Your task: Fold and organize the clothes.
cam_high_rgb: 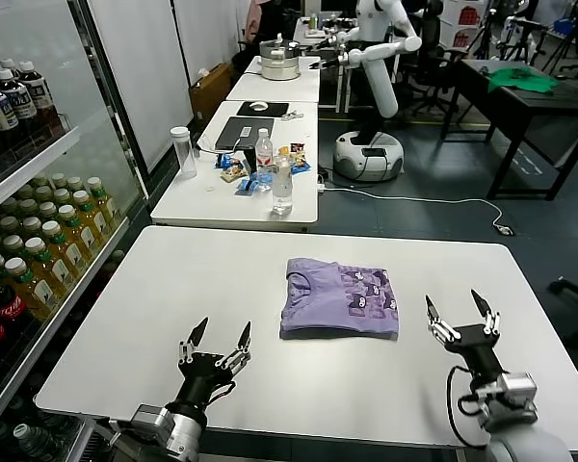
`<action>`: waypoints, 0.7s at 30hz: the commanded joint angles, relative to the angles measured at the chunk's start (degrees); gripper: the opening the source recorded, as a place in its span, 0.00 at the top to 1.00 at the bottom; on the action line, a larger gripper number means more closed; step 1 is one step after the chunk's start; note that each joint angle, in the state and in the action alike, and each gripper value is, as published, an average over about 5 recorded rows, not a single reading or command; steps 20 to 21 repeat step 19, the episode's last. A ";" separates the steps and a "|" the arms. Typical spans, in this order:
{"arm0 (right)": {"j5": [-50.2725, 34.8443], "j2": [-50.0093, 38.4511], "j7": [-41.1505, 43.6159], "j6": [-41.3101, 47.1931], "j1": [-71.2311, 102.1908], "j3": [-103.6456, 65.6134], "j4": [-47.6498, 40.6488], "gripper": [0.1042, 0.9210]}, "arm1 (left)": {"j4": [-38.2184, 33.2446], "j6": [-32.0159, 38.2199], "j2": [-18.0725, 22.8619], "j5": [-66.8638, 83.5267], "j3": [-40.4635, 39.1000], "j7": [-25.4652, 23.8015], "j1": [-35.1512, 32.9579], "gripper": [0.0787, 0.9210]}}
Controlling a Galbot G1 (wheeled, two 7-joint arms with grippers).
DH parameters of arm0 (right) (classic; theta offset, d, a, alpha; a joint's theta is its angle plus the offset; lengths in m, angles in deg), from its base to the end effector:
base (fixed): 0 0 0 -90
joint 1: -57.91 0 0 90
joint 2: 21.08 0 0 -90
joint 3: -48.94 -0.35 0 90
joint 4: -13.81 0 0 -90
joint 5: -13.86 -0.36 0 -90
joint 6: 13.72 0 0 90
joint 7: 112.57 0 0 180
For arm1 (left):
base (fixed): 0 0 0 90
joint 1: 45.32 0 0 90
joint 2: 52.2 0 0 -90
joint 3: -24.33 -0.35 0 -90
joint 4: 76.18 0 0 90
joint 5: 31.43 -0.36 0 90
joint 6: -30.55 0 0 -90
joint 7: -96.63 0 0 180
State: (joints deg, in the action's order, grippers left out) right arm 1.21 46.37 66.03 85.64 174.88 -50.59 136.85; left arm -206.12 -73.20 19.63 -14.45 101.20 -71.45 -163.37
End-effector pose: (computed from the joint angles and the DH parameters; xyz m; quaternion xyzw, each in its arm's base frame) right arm 0.2096 -0.1051 -0.2444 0.0137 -0.9944 0.1034 0.0153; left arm 0.1749 -0.0225 -0.2433 -0.0972 -0.9919 0.0480 0.0667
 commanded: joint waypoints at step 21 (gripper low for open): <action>1.06 3.16 -4.69 1.07 10.61 -4.78 9.59 0.12 | -0.68 1.22 0.78 -0.84 -0.18 -2.01 -0.14 0.12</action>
